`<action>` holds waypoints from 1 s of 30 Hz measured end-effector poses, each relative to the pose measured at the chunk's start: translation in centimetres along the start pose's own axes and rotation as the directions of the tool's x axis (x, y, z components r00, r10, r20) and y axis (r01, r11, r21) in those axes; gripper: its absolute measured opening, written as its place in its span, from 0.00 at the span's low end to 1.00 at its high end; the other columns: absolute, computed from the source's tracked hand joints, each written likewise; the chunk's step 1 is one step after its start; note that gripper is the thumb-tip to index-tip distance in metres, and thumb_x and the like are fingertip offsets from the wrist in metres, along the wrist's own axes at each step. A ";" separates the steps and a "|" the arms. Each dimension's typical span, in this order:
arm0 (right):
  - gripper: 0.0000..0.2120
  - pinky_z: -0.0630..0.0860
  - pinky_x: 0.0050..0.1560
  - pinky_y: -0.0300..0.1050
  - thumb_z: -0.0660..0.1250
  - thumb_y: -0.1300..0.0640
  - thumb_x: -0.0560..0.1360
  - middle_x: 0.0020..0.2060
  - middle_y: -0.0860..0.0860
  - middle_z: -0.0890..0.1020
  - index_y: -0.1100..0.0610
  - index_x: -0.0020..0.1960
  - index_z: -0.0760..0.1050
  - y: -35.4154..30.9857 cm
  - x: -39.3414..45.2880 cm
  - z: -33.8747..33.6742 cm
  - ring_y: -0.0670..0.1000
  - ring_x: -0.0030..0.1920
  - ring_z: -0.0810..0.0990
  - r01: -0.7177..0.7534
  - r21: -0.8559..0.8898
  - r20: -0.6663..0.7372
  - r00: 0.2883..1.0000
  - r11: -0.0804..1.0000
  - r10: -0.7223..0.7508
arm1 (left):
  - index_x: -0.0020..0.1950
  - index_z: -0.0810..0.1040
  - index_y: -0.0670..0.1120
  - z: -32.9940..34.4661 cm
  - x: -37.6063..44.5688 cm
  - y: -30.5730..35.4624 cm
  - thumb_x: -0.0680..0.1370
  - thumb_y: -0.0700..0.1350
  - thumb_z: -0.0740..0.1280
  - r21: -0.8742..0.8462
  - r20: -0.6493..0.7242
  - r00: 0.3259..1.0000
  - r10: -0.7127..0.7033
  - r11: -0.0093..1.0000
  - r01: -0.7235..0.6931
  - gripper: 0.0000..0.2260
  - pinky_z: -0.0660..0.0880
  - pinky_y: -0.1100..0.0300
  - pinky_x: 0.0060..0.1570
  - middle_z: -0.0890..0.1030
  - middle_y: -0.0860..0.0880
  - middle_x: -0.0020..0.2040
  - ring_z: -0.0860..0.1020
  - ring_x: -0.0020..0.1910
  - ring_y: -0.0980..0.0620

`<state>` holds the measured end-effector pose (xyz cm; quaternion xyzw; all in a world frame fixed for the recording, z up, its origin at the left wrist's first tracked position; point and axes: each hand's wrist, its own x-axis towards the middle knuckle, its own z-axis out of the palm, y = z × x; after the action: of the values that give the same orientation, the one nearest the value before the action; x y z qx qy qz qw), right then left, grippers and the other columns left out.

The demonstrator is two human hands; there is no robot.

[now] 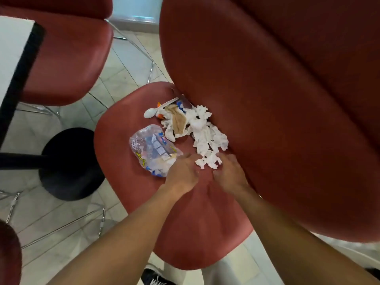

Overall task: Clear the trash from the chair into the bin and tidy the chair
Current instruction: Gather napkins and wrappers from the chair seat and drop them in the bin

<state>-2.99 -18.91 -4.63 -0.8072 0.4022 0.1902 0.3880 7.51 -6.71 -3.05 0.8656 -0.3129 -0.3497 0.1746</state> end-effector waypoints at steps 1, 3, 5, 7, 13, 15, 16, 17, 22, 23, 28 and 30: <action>0.28 0.74 0.61 0.53 0.67 0.59 0.73 0.66 0.53 0.68 0.50 0.72 0.66 0.5 0.8 0.3 0.56 0.61 0.75 0.006 0.005 -0.001 1.000 1.000 -0.006 | 0.68 0.73 0.49 0.6 1.0 -0.1 0.72 0.36 0.66 -0.001 0.003 1.000 0.009 1.000 -0.009 0.24 0.74 0.53 0.58 0.74 0.48 0.62 0.76 0.60 0.47; 0.28 0.75 0.59 0.52 0.68 0.58 0.74 0.65 0.52 0.67 0.48 0.72 0.66 1.4 2.4 1.1 0.56 0.60 0.76 0.023 0.001 -0.002 1.000 1.000 -0.023 | 0.71 0.69 0.50 2.0 2.8 -0.3 0.72 0.34 0.66 0.011 0.020 1.000 0.008 1.000 -0.008 0.29 0.75 0.50 0.58 0.70 0.48 0.67 0.74 0.62 0.46; 0.29 0.75 0.60 0.51 0.69 0.57 0.74 0.65 0.52 0.67 0.46 0.72 0.65 2.1 3.7 1.9 0.55 0.59 0.76 0.015 0.003 0.015 1.000 1.000 -0.016 | 0.74 0.64 0.51 3.1 4.4 -0.5 0.72 0.33 0.66 0.056 0.059 0.998 0.002 0.998 -0.006 0.33 0.75 0.49 0.59 0.64 0.48 0.73 0.71 0.67 0.45; 0.30 0.74 0.60 0.52 0.68 0.58 0.73 0.65 0.53 0.67 0.44 0.72 0.64 2.6 4.7 2.6 0.56 0.60 0.75 0.008 0.002 0.019 1.000 1.000 -0.008 | 0.77 0.58 0.52 4.1 5.7 -0.7 0.72 0.33 0.67 0.124 0.101 0.995 -0.014 0.992 0.001 0.37 0.74 0.50 0.61 0.57 0.48 0.77 0.65 0.71 0.45; 0.21 0.73 0.60 0.51 0.68 0.58 0.74 0.68 0.53 0.70 0.50 0.66 0.73 3.2 6.5 3.2 0.57 0.63 0.73 0.072 -0.022 -0.063 0.995 0.997 -0.073 | 0.68 0.71 0.46 6.4 7.9 -1.3 0.75 0.34 0.65 0.123 0.025 0.999 -0.033 0.992 0.030 0.22 0.74 0.50 0.60 0.65 0.46 0.71 0.70 0.65 0.43; 0.13 0.74 0.54 0.50 0.67 0.61 0.73 0.57 0.54 0.78 0.55 0.57 0.77 3.0 6.5 2.7 0.57 0.56 0.77 0.101 -0.033 -0.087 0.991 0.994 -0.103 | 0.59 0.76 0.42 6.5 7.7 -1.2 0.74 0.33 0.64 0.098 -0.030 0.999 -0.037 0.994 0.040 0.15 0.77 0.48 0.51 0.72 0.43 0.61 0.77 0.54 0.42; 0.11 0.74 0.51 0.49 0.66 0.62 0.73 0.53 0.54 0.80 0.56 0.54 0.78 3.0 6.3 2.6 0.57 0.53 0.78 0.105 -0.023 -0.095 0.990 0.994 -0.106 | 0.58 0.77 0.42 6.4 7.4 -1.1 0.74 0.33 0.64 0.092 -0.044 0.998 -0.043 0.995 0.047 0.13 0.77 0.47 0.49 0.73 0.42 0.57 0.78 0.51 0.41; 0.10 0.74 0.50 0.49 0.65 0.63 0.73 0.51 0.53 0.81 0.57 0.53 0.78 2.9 6.0 2.5 0.57 0.52 0.78 0.097 -0.003 -0.102 0.990 0.995 -0.097 | 0.57 0.78 0.41 6.2 7.0 -1.0 0.74 0.33 0.64 0.082 -0.058 0.997 -0.051 0.995 0.055 0.13 0.77 0.46 0.47 0.75 0.42 0.55 0.78 0.49 0.40; 0.15 0.73 0.56 0.48 0.65 0.63 0.73 0.55 0.55 0.80 0.57 0.59 0.78 2.6 3.2 2.1 0.57 0.57 0.77 0.036 0.054 -0.169 0.985 0.998 -0.027 | 0.59 0.78 0.42 4.4 3.8 -0.8 0.73 0.34 0.67 -0.013 -0.112 0.991 -0.075 0.997 0.074 0.15 0.77 0.51 0.49 0.77 0.41 0.53 0.79 0.48 0.41; 0.16 0.73 0.57 0.49 0.65 0.63 0.73 0.55 0.55 0.80 0.57 0.60 0.78 2.7 2.6 1.9 0.58 0.57 0.78 0.031 0.061 -0.179 0.984 0.998 -0.019 | 0.59 0.79 0.42 4.0 3.0 -0.9 0.72 0.33 0.67 -0.038 -0.121 0.990 -0.071 0.997 0.067 0.16 0.77 0.54 0.49 0.78 0.41 0.52 0.79 0.48 0.42; 0.16 0.74 0.53 0.47 0.65 0.64 0.73 0.54 0.56 0.81 0.57 0.60 0.79 1.6 -1.0 0.7 0.59 0.54 0.79 0.041 0.055 -0.204 0.979 0.998 -0.029 | 0.59 0.80 0.45 1.9 -1.2 -0.8 0.73 0.34 0.67 -0.071 -0.147 0.985 -0.093 0.994 0.084 0.16 0.75 0.54 0.52 0.78 0.42 0.51 0.78 0.51 0.43; 0.16 0.75 0.54 0.49 0.65 0.63 0.73 0.54 0.56 0.81 0.56 0.60 0.78 0.6 -2.9 0.2 0.59 0.54 0.79 0.064 0.076 -0.205 0.978 0.995 -0.047 | 0.60 0.79 0.45 1.0 -3.2 -0.8 0.74 0.36 0.67 -0.072 -0.158 0.980 -0.119 0.991 0.109 0.15 0.74 0.52 0.54 0.78 0.42 0.54 0.77 0.53 0.43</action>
<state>-5.22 -17.52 -3.25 -0.8167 0.4243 0.0794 0.3831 5.35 -4.06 -2.54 0.9017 -0.2363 -0.2975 0.2063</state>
